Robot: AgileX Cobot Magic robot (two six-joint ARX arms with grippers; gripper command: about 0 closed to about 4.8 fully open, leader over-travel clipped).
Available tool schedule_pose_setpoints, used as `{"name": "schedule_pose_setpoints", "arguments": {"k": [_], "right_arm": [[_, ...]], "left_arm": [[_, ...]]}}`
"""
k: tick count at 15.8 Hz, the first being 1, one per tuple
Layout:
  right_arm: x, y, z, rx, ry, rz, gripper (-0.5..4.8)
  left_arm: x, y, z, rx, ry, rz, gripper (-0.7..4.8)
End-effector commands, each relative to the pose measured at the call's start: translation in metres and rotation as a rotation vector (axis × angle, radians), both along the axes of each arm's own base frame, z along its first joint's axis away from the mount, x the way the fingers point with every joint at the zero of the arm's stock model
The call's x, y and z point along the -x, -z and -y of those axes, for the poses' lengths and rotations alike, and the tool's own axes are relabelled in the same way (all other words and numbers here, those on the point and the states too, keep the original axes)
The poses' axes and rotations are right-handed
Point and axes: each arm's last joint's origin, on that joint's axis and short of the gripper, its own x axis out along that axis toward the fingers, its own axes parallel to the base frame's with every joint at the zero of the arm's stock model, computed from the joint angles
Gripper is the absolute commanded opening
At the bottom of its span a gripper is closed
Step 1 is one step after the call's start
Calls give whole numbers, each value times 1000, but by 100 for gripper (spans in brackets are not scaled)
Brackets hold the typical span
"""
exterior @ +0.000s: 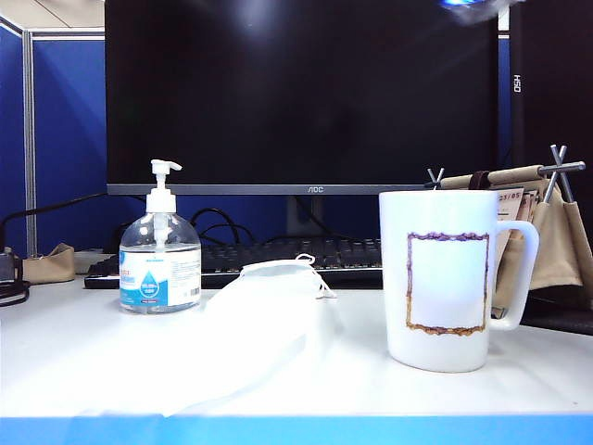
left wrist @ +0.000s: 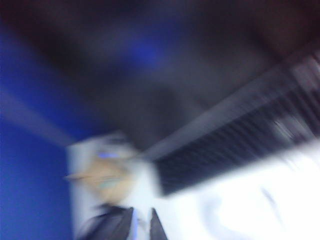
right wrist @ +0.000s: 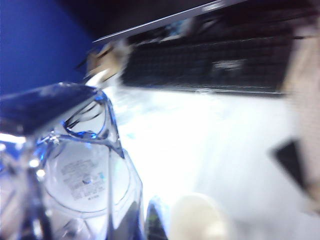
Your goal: Swap the positions of the transparent plastic cup and the white ceramic cup.
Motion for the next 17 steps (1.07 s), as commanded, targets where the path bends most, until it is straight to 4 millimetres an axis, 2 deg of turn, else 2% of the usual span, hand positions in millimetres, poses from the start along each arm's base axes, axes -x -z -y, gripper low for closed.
{"name": "schedule_pose_setpoints", "arguments": {"k": [1, 2, 3, 5, 6, 7, 8, 9, 12, 14, 17], "right_arm": [[-10, -25, -28, 11, -160, 85, -9], [-15, -31, -40, 14, -199, 96, -9], [-24, -40, -64, 19, -277, 108, -9], [-35, -46, -97, 25, -385, 123, -9], [-41, -48, -125, 31, -465, 118, -9], [-45, -49, -142, 43, -515, 126, -8], [-50, -50, -170, 60, -587, 143, -9], [-53, -49, -185, 67, -622, 146, -9], [-67, -39, -228, 107, -703, 148, -9], [-79, -26, -250, 134, -728, 118, -9], [-101, 10, -278, 251, -728, -23, -8]], "left_arm": [[60, -33, -49, 98, -47, 136, 42], [86, -41, -61, 103, -75, 184, 42], [125, -47, -75, 84, -105, 234, 42], [176, -47, -87, 82, -127, 268, 41], [216, -42, -98, 96, -184, 303, 32], [243, -36, -106, 90, -247, 332, 25], [282, -28, -115, 112, -286, 404, 25], [305, -23, -121, 129, -286, 450, 25], [366, 9, -134, 110, -277, 500, 25], [394, 35, -141, 122, -273, 533, 25], [431, 87, -149, 165, -276, 588, 25]]}}
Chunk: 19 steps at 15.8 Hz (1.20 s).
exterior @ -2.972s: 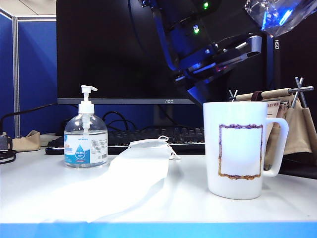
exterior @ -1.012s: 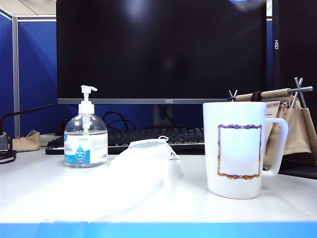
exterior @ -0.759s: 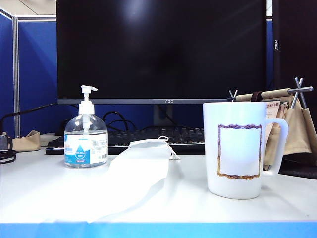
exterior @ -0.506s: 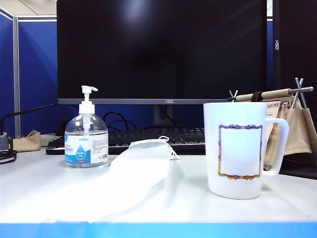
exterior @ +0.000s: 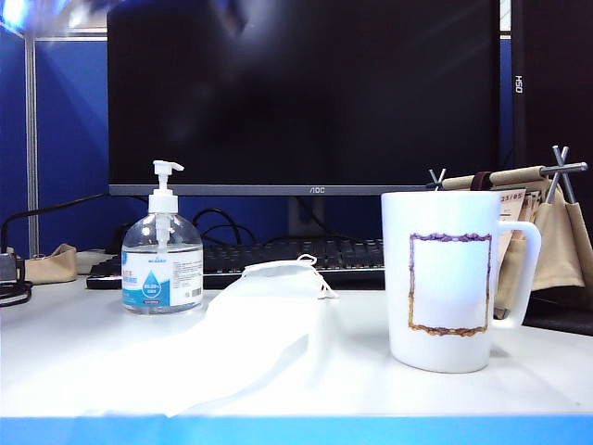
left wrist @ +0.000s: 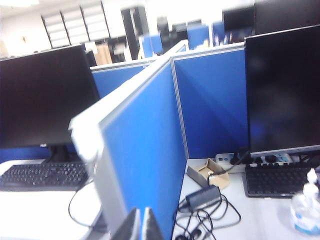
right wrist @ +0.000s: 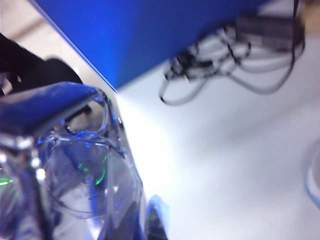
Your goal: Swap the positions of the transparent plastic cup and the white ceramic cup.
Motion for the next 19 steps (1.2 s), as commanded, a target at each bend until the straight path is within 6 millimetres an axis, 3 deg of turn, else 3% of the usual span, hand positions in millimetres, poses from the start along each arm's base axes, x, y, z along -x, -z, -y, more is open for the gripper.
{"name": "schedule_pose_setpoints", "arguments": {"k": [1, 5, 9, 14, 19], "right_arm": [[-13, 20, -13, 122, 19, -50, -9], [-24, 37, -32, 184, 12, -26, -8], [-27, 74, -51, 285, -16, -65, -8], [-38, 128, -57, 516, 58, -47, -8], [-41, 133, -55, 574, 79, 0, -8]], "left_arm": [[20, 33, -4, 34, 14, 34, 25], [26, 68, -3, 50, 114, 43, 24], [1, 90, 4, 57, 145, -60, 24], [-21, 97, 12, 66, 240, -148, 25], [-21, 97, 12, 66, 240, -149, 25]]}}
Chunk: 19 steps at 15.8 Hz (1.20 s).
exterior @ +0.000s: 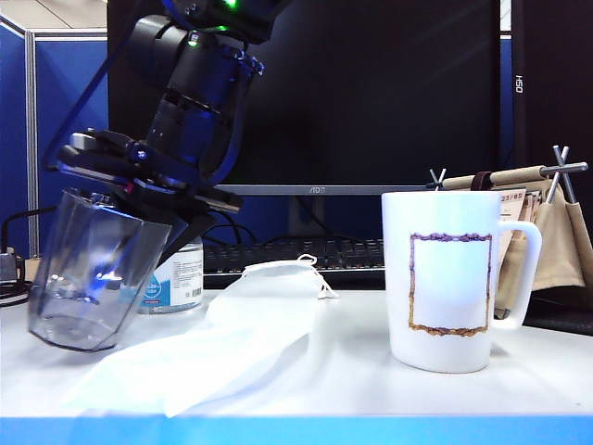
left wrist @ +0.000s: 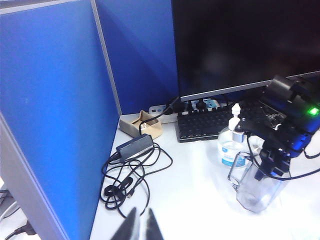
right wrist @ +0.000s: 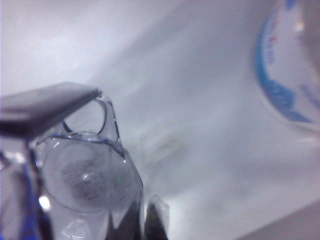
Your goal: Swap the positions of the transparent plastic cup and the white ceramic cup.
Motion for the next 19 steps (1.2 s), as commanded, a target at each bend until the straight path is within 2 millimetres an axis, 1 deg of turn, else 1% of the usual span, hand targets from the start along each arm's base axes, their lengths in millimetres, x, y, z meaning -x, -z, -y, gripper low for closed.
{"name": "schedule_pose_setpoints", "arguments": {"k": [1, 5, 10, 13, 15, 17, 18, 19], "right_arm": [[0, -5, 0, -2, 0, 30, -8], [2, -5, -1, 3, -11, 25, -8], [8, -2, 1, 50, -38, -1, -8], [9, -3, -1, 43, -42, 3, -7], [9, -5, -4, 7, -58, -7, -4], [11, -8, -9, -33, -77, -5, 14], [11, -11, -10, -37, -79, -2, 14], [12, -14, -11, -46, -81, 3, 35]], "left_arm": [[0, 0, 0, 6, 2, -3, 25], [0, 0, 1, 5, 13, -3, 25], [0, 0, 1, 5, 15, -3, 25], [0, 0, 1, 6, 17, -3, 25], [0, 0, 1, 5, 17, -3, 25], [0, 0, 1, 5, 17, -3, 24], [0, 0, 1, 5, 17, -3, 24], [0, 0, 1, 5, 17, -3, 24]]}}
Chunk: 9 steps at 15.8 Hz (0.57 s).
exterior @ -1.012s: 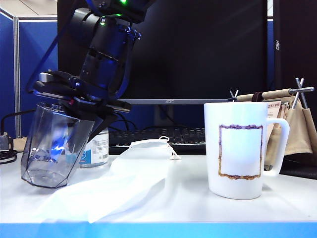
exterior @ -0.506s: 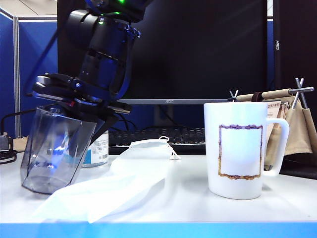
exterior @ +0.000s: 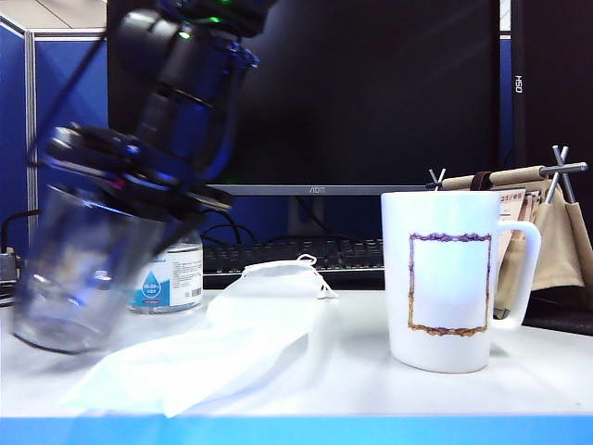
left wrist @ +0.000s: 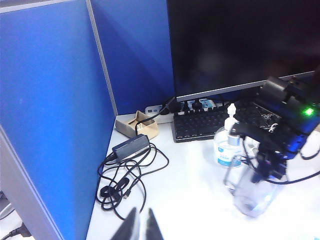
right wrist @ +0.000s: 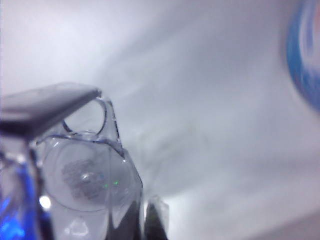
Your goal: Swap the positions of the transparent plastic cup and the white ceramic cup.
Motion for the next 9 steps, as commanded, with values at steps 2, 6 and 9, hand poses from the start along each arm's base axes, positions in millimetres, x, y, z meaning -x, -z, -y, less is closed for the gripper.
{"name": "schedule_pose_setpoints", "arguments": {"k": [2, 6, 9], "right_arm": [[2, -12, -5, -48, -15, 18, 59], [2, -11, -3, -16, -4, 18, 105], [1, -12, -4, -27, -4, 27, 122]], "left_arm": [[0, 0, 0, 2, 4, -2, 25], [0, 0, 0, -5, 4, -2, 24], [0, 0, 0, -5, 4, -2, 24]]}}
